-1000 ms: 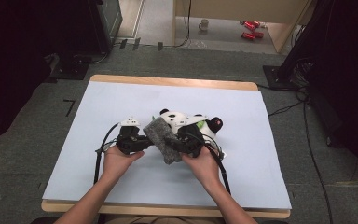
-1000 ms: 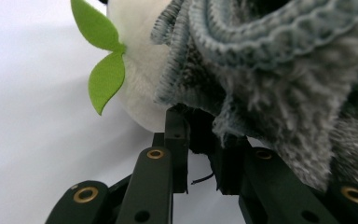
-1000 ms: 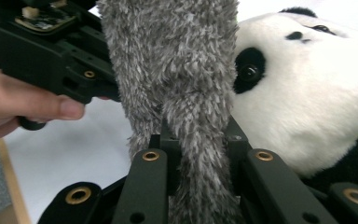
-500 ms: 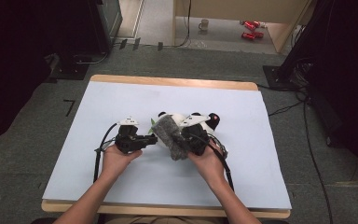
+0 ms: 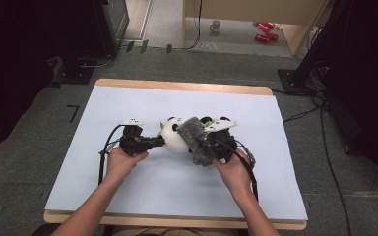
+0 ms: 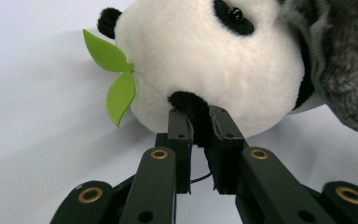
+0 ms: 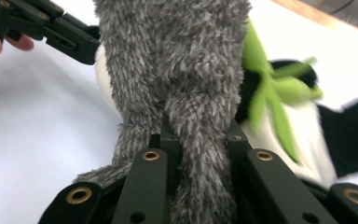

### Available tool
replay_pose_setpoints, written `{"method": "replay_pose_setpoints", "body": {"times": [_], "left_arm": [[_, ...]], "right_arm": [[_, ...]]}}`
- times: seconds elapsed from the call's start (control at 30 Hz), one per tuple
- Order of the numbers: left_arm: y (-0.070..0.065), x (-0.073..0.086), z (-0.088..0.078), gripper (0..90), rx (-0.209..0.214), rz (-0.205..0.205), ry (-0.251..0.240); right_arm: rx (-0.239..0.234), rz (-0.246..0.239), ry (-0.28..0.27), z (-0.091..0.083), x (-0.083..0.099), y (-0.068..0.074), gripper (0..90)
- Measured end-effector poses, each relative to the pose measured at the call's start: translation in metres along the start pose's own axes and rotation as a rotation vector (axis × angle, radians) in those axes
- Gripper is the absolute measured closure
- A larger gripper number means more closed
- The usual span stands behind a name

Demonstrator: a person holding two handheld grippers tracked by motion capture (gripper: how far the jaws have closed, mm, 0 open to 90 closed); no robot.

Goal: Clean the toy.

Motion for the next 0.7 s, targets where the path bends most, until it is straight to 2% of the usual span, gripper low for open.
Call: {"method": "replay_pose_setpoints", "body": {"times": [0.17,0.23,0.33,0.43,0.57,0.7], "left_arm": [[-0.002,-0.006,0.001,81.6,0.014,0.002,-0.02],[-0.004,-0.008,0.003,81.9,0.021,0.005,-0.027],[-0.008,-0.01,0.003,82.9,0.025,0.006,-0.033],[-0.01,-0.008,0.005,84.4,0.007,0.01,-0.02],[-0.009,-0.008,0.005,85.1,0.01,-0.009,-0.024],[-0.016,-0.007,0.002,85.2,0.023,-0.003,-0.034]], "right_arm": [[0.001,0.101,-0.03,-0.016,0.002,-0.022,77.5],[0.01,0.12,-0.037,-0.02,0.003,-0.028,77.6],[0.018,0.125,-0.036,-0.022,0.005,-0.028,77.5],[-0.025,0.146,-0.06,-0.023,0.001,-0.02,77.7],[-0.074,0.117,-0.099,-0.018,-0.008,-0.001,77.8],[-0.133,0.095,-0.087,-0.004,-0.012,0.022,77.8]]}}
Point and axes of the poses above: each handheld gripper's, and its own axes: z roughly forward along the jaws, x roughly out of its underside, y roughly to its left, the point moved 9 cm from there along z, roughly forward along the jaws, and after that the axes turned 5 degrees about -y, right-handed, at the moved point
